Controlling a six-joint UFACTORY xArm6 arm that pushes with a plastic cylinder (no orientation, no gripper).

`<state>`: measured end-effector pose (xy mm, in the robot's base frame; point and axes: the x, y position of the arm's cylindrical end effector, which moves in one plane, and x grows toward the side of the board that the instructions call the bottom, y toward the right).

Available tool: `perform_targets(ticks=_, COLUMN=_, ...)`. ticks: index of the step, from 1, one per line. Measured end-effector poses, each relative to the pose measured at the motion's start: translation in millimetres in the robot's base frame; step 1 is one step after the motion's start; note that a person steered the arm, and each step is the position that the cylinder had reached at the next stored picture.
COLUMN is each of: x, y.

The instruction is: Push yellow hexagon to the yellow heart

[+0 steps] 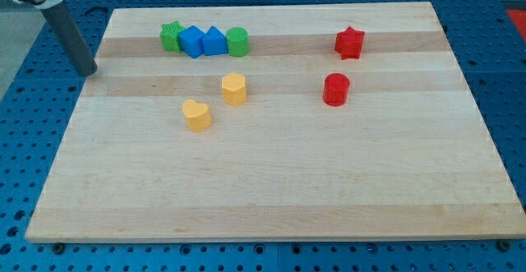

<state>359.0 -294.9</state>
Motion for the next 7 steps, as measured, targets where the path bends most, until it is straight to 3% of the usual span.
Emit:
perform_targets(ticks=1, x=4.1, y=46.7)
perform_targets(ticks=3, x=3.1, y=80.8)
perform_targets(ticks=5, x=2.8, y=211.5)
perform_targets(ticks=7, x=21.2, y=274.1)
